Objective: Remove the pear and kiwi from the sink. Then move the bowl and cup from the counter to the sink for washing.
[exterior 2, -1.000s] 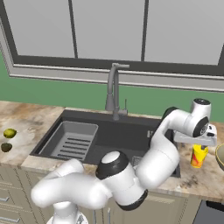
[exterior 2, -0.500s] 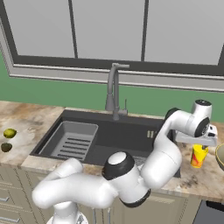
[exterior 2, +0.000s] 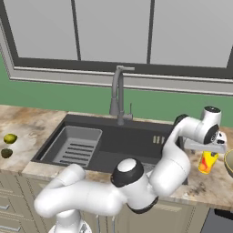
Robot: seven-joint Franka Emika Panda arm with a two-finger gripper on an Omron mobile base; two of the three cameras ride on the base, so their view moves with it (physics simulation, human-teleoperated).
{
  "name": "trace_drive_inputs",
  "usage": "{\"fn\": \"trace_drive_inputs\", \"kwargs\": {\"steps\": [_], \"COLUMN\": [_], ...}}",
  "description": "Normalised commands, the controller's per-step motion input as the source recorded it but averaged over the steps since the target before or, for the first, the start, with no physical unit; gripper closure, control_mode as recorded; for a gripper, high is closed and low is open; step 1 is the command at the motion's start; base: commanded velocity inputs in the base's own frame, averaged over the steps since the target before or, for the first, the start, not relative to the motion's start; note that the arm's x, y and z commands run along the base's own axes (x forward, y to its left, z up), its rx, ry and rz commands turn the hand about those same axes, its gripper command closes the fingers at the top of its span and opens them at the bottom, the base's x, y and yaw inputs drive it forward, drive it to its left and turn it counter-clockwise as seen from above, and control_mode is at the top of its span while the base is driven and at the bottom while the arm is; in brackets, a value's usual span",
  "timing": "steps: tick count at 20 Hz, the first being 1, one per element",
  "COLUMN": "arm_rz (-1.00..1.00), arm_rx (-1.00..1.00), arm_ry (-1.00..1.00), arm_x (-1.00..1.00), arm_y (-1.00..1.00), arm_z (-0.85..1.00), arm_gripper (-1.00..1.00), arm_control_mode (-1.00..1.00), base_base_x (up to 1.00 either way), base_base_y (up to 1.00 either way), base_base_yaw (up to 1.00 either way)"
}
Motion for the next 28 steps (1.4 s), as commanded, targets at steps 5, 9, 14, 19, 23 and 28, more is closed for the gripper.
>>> {"fn": "trace_drive_inputs", "kwargs": {"steps": [5,9,14,19,23,28], "arm_rz": [0.0,0.0,0.0,0.0,0.0,0.0], "arm_rx": [0.04,0.01,0.0,-0.02,0.0,0.0], "arm_ry": [0.0,0.0,-0.04,-0.08,-0.11,-0.08], "arm_x": [-0.05,-0.31,-0.32,-0.29,-0.18,-0.09], "arm_y": [-0.09,0.0,0.0,0.07,0.18,0.29], "arm_z": [-0.18,-0.14,-0.02,0.0,0.0,0.07], "arm_gripper": [-1.0,1.0,1.0,1.0,1.0,1.0], "arm_control_mode": [-1.0,-1.0,-1.0,-1.0,-1.0,-1.0], "base_base_x": [0.0,0.0,0.0,0.0,0.0,0.0], "base_base_y": [0.0,0.0,0.0,0.0,0.0,0.0], "base_base_yaw": [0.0,0.0,0.0,0.0,0.0,0.0]}}
